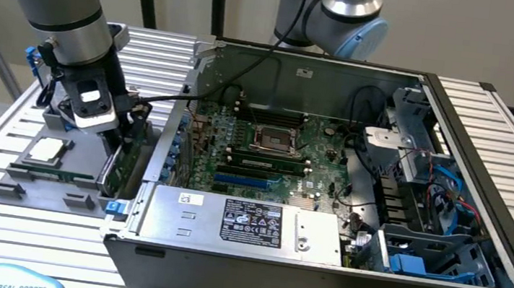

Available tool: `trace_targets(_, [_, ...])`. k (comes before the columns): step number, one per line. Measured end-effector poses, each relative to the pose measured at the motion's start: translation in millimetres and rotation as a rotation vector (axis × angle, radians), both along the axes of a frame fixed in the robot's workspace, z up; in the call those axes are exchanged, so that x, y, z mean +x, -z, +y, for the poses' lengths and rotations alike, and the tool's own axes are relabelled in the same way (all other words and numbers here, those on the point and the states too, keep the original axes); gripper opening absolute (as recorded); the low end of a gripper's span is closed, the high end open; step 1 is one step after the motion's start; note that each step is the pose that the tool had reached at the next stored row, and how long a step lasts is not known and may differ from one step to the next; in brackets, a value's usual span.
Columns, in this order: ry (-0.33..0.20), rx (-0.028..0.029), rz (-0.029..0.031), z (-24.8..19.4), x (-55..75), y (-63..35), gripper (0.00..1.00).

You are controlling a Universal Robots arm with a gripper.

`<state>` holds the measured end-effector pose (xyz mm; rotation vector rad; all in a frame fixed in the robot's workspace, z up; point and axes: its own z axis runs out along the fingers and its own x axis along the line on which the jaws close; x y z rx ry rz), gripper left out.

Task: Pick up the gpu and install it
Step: 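Pick up the gpu and move the gpu toward the slot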

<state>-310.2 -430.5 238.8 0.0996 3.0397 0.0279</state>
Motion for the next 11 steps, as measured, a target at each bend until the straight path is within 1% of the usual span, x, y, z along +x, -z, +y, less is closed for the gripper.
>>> trace_targets(11, [0.000, 0.0001, -0.0001, 0.0, 0.0, 0.1, 0.27])
